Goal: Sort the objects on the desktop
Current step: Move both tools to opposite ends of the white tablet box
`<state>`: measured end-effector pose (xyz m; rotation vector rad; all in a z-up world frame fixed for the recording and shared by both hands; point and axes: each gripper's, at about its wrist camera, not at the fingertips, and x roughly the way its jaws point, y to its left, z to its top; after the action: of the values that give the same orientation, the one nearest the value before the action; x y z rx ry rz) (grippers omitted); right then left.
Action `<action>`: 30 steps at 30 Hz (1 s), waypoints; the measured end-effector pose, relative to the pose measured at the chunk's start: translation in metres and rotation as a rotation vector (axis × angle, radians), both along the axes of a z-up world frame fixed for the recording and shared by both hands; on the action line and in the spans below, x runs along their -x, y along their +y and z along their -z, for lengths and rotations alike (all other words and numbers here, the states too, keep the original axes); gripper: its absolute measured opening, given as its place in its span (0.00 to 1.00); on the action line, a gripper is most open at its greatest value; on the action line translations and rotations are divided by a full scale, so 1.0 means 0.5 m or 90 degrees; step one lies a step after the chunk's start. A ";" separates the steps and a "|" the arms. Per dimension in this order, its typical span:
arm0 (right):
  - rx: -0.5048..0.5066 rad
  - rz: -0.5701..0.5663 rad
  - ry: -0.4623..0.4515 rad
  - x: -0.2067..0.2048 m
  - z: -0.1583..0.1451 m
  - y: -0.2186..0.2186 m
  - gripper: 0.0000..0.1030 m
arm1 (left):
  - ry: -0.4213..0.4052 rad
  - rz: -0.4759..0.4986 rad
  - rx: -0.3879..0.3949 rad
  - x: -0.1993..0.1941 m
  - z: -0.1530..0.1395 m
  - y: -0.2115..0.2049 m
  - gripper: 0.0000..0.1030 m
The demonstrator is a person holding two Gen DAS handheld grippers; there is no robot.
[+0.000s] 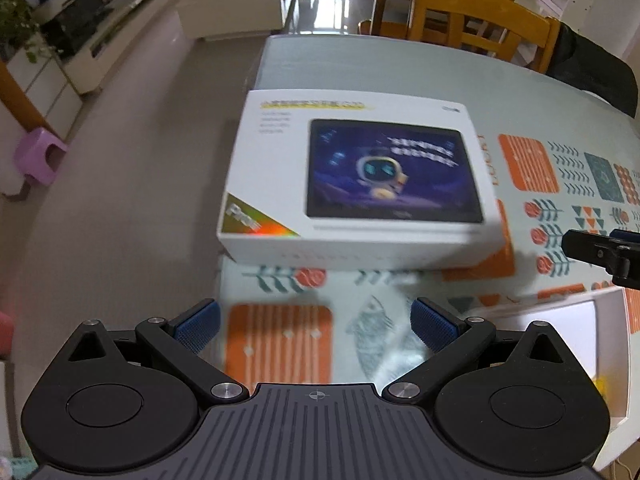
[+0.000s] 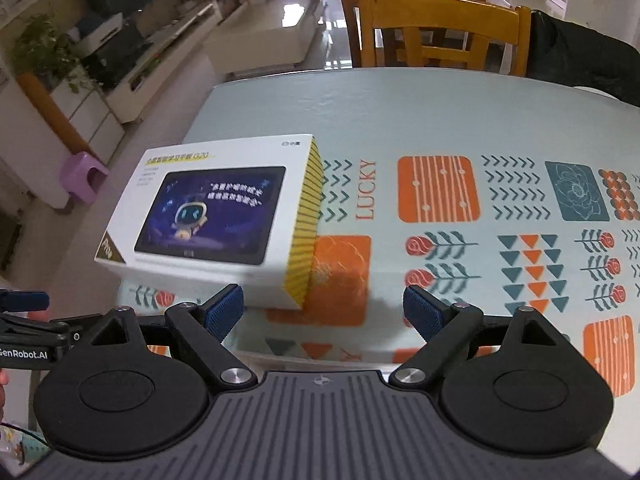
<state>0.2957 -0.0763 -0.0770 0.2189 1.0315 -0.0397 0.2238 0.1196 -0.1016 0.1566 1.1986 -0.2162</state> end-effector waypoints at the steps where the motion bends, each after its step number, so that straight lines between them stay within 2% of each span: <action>1: 0.003 0.003 0.002 -0.009 0.001 0.009 1.00 | 0.004 0.002 0.003 -0.012 0.002 0.007 1.00; 14: 0.032 0.027 0.030 -0.094 0.028 0.060 1.00 | 0.026 0.041 0.043 -0.127 0.022 0.068 1.00; 20: 0.015 0.046 0.051 -0.157 0.051 0.054 1.00 | 0.065 0.060 0.088 -0.172 0.041 0.094 1.00; 30: -0.002 0.037 0.083 -0.251 0.099 0.070 1.00 | 0.088 0.076 0.105 -0.248 0.082 0.108 1.00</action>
<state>0.4215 -0.0413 -0.1265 0.2524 1.1546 -0.1058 0.3476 0.1735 -0.1425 0.0696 1.3041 -0.4341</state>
